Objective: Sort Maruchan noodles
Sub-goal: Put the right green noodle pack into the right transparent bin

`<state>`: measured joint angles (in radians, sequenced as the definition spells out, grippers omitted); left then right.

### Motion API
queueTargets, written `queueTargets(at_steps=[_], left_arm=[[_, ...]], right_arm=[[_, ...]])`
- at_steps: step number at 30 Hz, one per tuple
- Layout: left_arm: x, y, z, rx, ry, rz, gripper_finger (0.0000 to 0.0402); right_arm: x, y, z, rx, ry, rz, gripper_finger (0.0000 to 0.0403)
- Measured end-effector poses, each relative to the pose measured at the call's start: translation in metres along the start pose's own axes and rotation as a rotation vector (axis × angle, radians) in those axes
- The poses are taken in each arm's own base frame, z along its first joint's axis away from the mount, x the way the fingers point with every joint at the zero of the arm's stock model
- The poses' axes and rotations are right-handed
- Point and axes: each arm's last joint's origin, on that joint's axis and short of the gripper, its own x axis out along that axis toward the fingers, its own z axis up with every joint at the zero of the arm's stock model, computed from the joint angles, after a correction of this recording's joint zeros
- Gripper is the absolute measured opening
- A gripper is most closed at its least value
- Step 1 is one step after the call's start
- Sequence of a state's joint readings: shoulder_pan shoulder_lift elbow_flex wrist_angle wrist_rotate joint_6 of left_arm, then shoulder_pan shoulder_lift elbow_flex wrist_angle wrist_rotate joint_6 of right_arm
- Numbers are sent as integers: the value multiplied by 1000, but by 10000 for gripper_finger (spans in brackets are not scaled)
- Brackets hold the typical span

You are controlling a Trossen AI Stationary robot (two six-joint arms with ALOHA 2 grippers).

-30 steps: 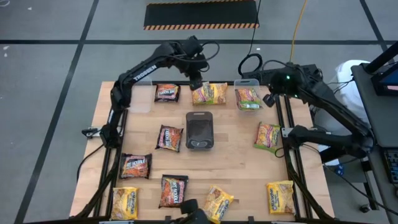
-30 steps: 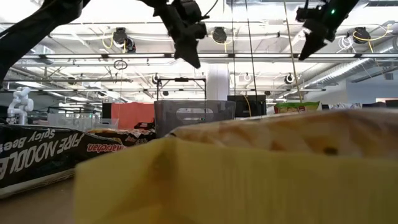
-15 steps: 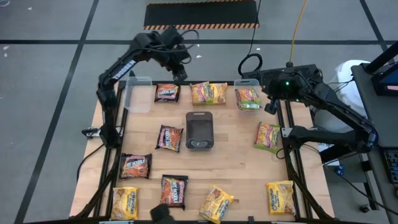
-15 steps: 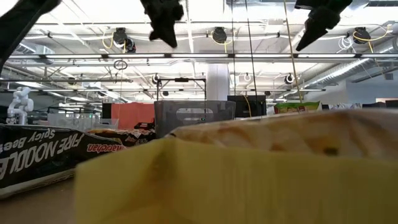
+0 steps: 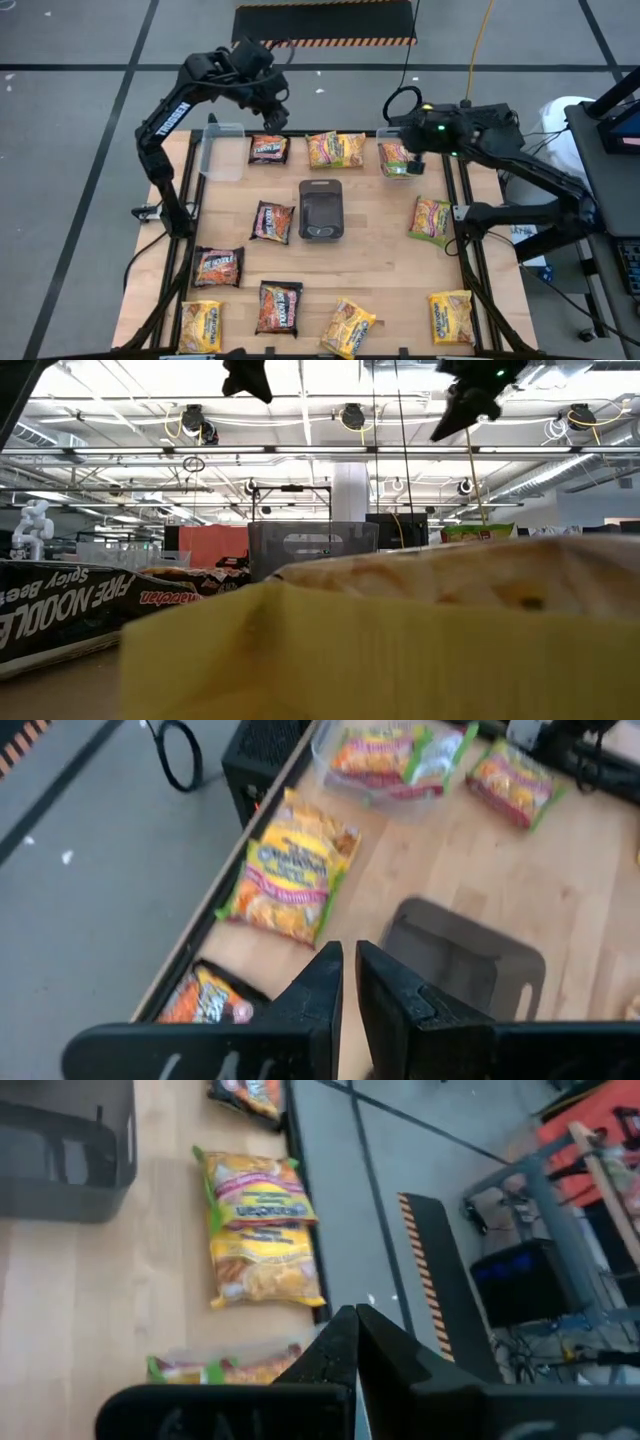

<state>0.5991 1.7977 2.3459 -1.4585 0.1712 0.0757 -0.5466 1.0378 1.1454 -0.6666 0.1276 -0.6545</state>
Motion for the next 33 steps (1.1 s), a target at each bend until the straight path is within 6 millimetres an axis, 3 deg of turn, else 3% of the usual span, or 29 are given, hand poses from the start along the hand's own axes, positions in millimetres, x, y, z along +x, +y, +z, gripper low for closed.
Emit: queueTargets(at_steps=[8,16,21,27,33], left_arm=[[-2,1,-8,45,73,24,37],[-26,16,-18,66,62,67,37],[-46,23,-25,40,23,100,37],[-53,26,-28,56,9,111,37],[-54,30,-28,88,11,121,37]], right_arm=[[49,5,30,-72,57,106,0],[94,-8,62,-65,-1,240,0],[115,-13,59,-18,71,269,0],[106,-5,35,-8,300,416,0],[76,6,17,-27,520,584,0]])
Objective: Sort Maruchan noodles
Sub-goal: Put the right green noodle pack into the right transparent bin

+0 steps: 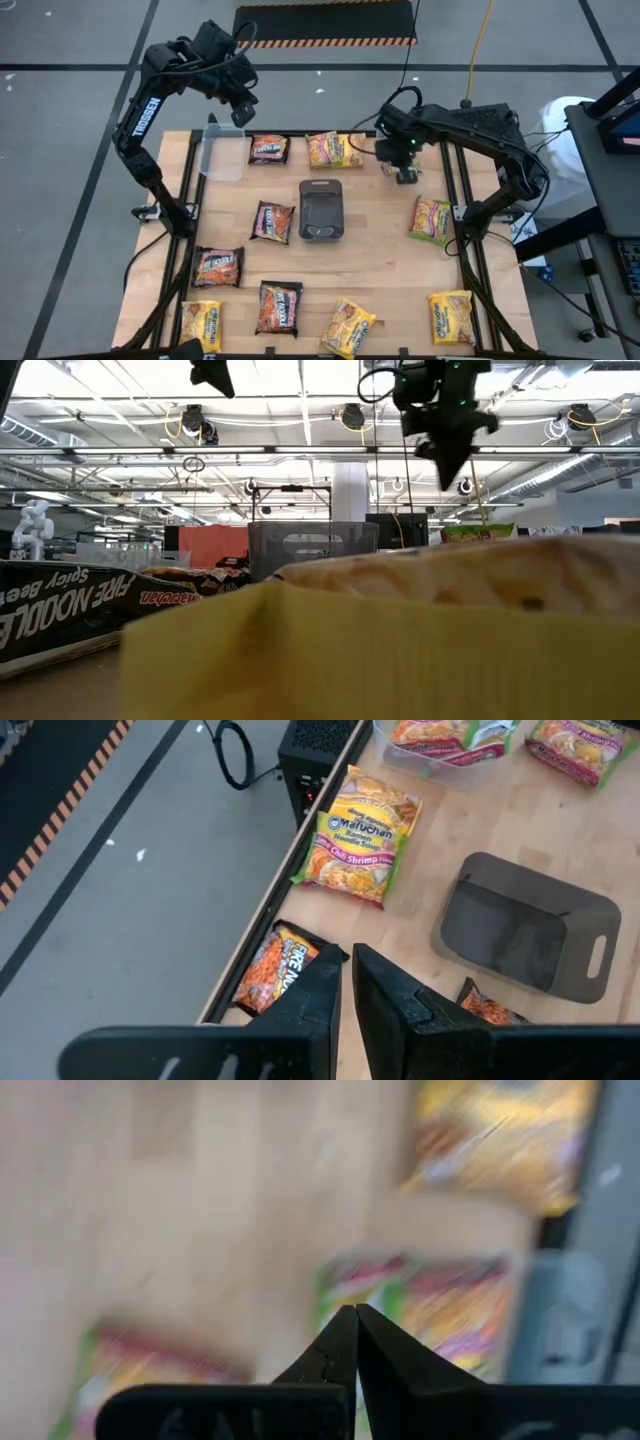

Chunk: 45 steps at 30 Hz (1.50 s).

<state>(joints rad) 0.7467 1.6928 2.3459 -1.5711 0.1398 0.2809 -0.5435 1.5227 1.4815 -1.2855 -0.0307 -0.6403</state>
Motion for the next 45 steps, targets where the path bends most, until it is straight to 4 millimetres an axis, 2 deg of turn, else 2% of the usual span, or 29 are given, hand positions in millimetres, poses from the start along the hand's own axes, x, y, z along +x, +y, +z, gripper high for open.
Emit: queueTargets(at_steps=[4,8,12,16,24,28,33,38,45], left_arm=[[0,0,0,14,0,0,37],[0,0,0,12,0,0,37],[0,0,0,12,0,0,37],[0,0,0,12,0,0,37],[0,0,0,11,0,0,37],[0,-1,0,8,0,-2,37],[0,-1,0,-2,0,-2,37],[1,-1,0,-18,0,-3,37],[1,0,0,-26,0,-3,37]], right_arm=[[0,16,-11,-7,124,153,0],[3,29,-11,-15,65,268,0],[15,43,-12,-4,95,372,0],[29,58,-16,-68,151,426,0],[65,80,-20,-97,206,445,1],[77,90,-22,-100,236,448,18],[82,98,-20,-145,265,372,61],[83,105,-15,-246,230,373,103],[90,115,-14,-399,177,423,103]])
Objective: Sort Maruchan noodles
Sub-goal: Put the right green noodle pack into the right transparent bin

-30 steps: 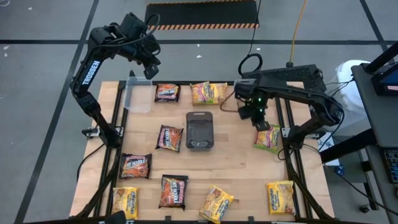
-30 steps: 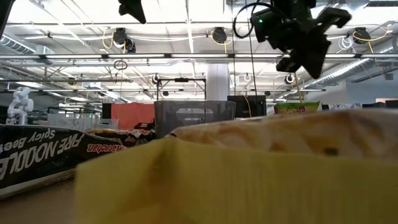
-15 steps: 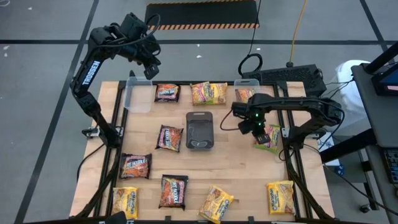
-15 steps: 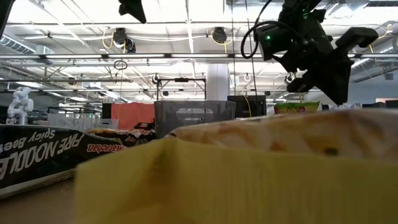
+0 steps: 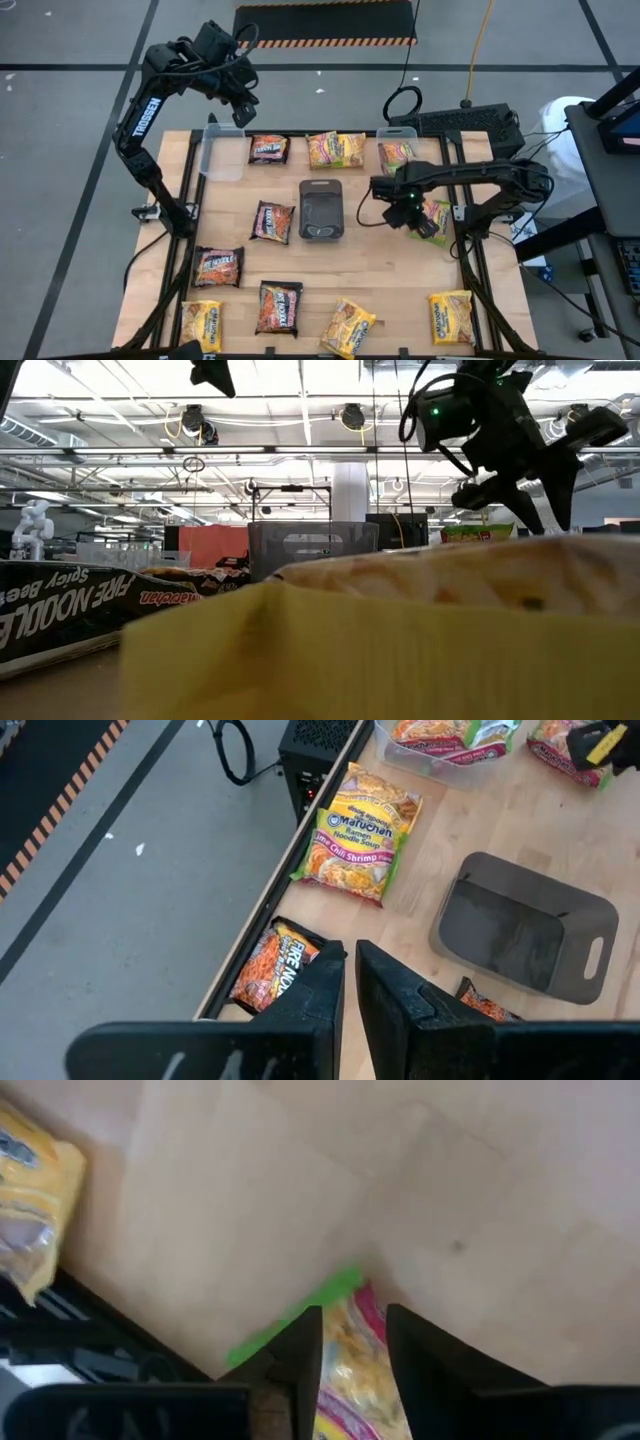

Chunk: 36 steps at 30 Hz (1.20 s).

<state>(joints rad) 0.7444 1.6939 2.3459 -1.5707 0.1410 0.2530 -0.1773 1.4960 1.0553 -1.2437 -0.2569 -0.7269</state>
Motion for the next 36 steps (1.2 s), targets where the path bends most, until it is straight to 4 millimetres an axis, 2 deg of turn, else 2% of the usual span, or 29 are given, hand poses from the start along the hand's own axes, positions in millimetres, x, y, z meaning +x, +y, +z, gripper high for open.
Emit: queueTargets(at_steps=[3,10,16,22,36], left_arm=[[0,0,0,0,0,0,37],[1,-5,1,13,0,-12,37],[1,-10,2,27,-1,-24,37],[2,-14,3,39,-2,-35,37],[2,-19,4,39,-2,-45,37]], right_arm=[[12,0,0,-9,-35,26,93],[36,-1,-8,-14,19,-18,79],[49,0,-15,-15,44,-4,78],[50,-7,-13,-54,85,-138,77],[47,-9,-10,-134,107,-198,77]])
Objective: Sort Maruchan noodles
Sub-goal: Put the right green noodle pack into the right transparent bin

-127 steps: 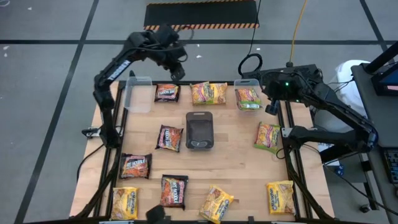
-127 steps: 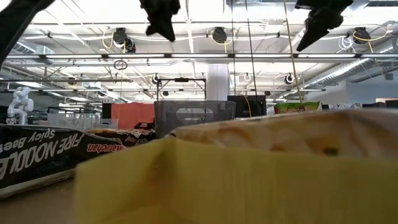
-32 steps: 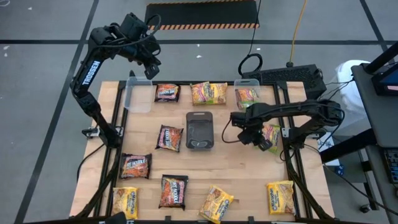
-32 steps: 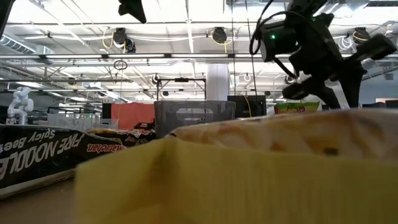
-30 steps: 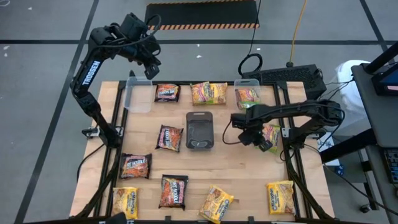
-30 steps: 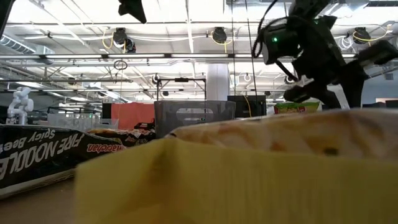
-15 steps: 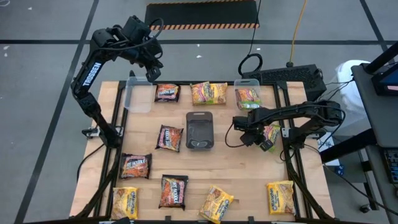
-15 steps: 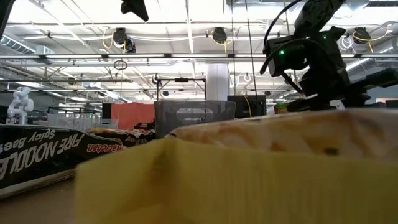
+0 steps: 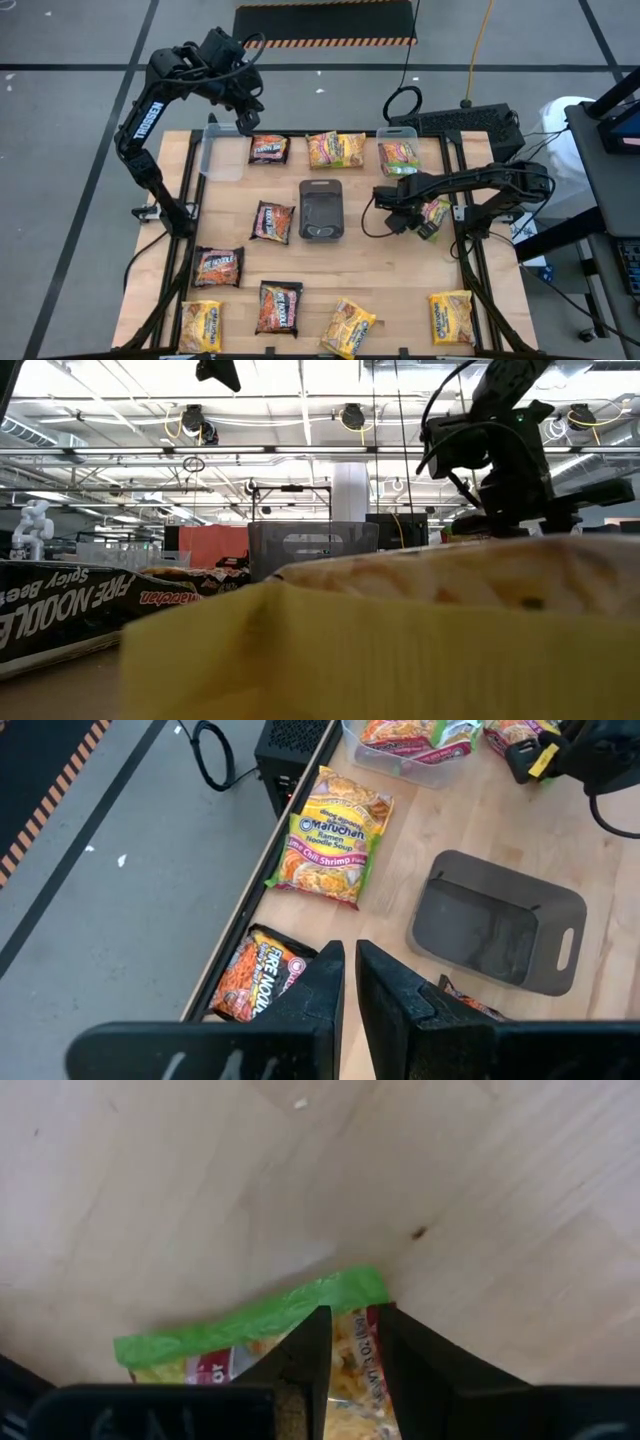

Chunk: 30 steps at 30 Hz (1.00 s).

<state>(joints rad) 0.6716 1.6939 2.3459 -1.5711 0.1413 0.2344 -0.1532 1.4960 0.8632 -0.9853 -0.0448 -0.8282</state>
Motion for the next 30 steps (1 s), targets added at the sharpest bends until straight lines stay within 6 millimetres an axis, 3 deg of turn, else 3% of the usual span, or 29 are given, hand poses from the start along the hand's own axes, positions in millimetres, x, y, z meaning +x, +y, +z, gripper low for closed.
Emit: queueTargets(at_steps=[12,19,24,30], left_arm=[[0,0,0,0,0,0,37],[0,0,0,0,0,0,37],[0,0,0,-1,0,0,37],[0,0,0,-3,0,0,37]], right_arm=[[-4,-5,5,-7,-47,-38,77],[2,-6,2,-2,-112,34,77],[4,-10,0,-7,-37,-68,77],[4,-10,-3,15,-50,-29,77]])
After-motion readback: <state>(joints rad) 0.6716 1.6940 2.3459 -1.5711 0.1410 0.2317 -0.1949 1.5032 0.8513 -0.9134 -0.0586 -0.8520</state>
